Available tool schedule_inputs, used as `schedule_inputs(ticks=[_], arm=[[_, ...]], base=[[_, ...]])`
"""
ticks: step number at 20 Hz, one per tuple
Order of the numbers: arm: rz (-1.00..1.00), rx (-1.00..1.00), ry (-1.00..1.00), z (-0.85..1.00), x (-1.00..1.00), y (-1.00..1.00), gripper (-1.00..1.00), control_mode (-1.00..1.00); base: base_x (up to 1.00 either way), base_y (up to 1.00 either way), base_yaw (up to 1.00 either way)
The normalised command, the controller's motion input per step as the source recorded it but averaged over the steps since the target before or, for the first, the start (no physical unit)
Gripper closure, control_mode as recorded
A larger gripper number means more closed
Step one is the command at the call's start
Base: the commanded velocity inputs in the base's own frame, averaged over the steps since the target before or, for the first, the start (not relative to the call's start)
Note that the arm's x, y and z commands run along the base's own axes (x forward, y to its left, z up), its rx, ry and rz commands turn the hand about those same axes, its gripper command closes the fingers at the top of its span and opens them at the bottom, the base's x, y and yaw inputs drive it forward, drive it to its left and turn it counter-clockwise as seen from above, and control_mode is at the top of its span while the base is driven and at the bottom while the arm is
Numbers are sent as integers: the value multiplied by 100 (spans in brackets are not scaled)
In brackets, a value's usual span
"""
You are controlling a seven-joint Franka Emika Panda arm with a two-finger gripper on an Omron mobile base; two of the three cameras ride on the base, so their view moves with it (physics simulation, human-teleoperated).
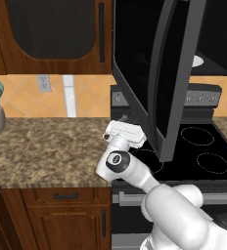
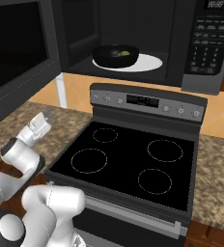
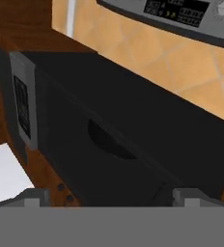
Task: Pick the lime from the sink and place it in the bowl. Then pick the bowl and place it in the microwave. Then close the microwave door and press the start button.
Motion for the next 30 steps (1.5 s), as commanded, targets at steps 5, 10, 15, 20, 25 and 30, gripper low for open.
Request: schedule_inputs(ticks=[5, 10, 15, 20, 25, 30], arm=[[-1, -5, -9, 23, -5, 63, -100, -100], [-2, -4, -1, 29, -16, 46, -100, -100], [-1, -3, -4, 10, -27, 40, -100, -100], [-4, 0, -4, 54, -48, 11, -100, -100], [-3, 0, 0, 79, -57, -6, -100, -100], [0, 2, 0, 58, -34, -32, -100, -100]], base=[[0, 0, 0], [0, 0, 0], [0, 0, 0], [0, 0, 0], [0, 0, 0], [0, 0, 0]])
